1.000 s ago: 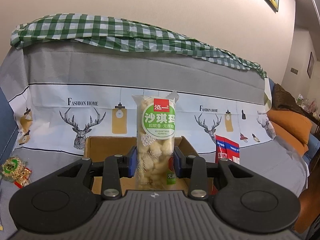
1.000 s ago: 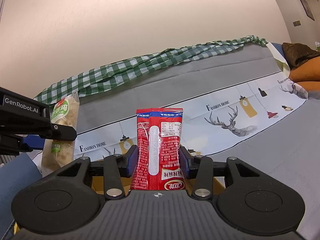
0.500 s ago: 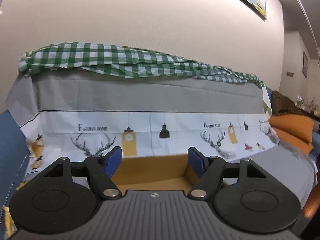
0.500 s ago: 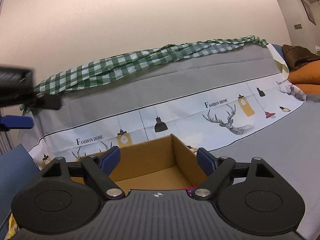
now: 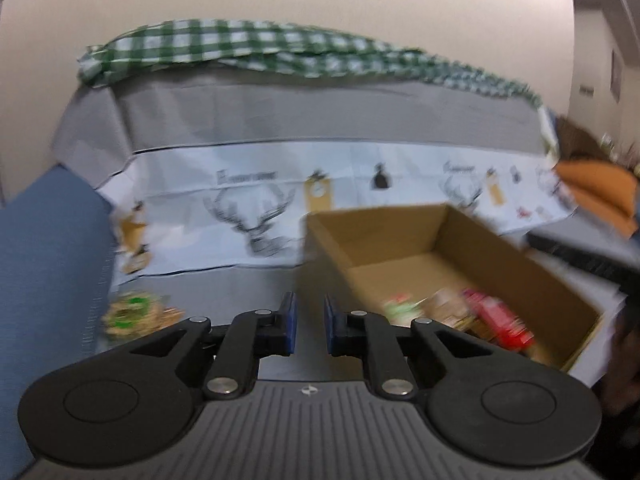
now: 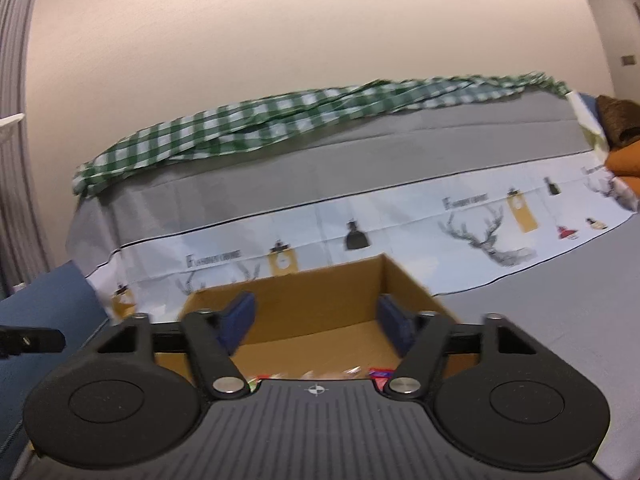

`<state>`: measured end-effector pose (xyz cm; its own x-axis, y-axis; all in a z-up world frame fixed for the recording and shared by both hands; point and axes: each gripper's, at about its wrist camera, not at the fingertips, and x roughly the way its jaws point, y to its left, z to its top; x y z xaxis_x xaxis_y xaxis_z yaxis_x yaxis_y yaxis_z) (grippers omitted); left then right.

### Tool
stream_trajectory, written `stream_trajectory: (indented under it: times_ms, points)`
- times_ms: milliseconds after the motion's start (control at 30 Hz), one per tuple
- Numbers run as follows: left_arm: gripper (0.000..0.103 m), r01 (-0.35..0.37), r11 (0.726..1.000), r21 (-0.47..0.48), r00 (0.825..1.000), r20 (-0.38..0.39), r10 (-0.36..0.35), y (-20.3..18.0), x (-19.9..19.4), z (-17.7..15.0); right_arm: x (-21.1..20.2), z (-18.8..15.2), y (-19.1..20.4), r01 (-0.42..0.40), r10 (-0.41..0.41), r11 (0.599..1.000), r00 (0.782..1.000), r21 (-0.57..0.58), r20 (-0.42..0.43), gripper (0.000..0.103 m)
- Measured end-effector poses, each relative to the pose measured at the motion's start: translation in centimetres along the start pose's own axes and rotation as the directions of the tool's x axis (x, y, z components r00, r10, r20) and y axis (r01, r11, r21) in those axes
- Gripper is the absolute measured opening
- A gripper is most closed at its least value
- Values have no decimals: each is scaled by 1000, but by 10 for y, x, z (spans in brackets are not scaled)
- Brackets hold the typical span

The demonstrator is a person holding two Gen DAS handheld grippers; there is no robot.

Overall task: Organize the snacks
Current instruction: 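Move both tools back to the remaining snacks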

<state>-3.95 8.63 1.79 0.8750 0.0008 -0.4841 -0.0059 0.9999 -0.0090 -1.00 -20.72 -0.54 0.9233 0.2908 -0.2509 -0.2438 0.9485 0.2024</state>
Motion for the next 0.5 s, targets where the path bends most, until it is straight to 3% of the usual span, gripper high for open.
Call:
stream_trajectory:
  times_ms: [67,133,233,300,367,433,500]
  points:
    - [15,-71,997,-14,997,-20,71,22,4,-13,-1,-1,5,-11,11,1000,1000,-2,-13,42]
    - [16,-177,982,-72,983,-58,173,46,9,-30,-2,-1,12,-21,21,1000,1000,-4,-23,41]
    - [16,-350,923,-163,932,-162,325,72,19,-39,-3,-1,22,-46,46,999,998,0,-38,42]
    - [21,-435,886,-157,892,-211,401,80,26,-41,-1,-1,31,-63,63,998,997,-2,-51,42]
    - [25,-477,864,-160,862,-275,425,90,38,-46,2,-2,42,-85,83,996,994,-18,-66,42]
    - [32,-504,845,-177,841,-322,435,100,48,-47,4,-3,54,-104,101,994,992,-44,-78,42]
    - [33,-526,834,-168,825,-338,452,103,55,-48,6,-4,66,-123,117,990,989,-69,-89,43]
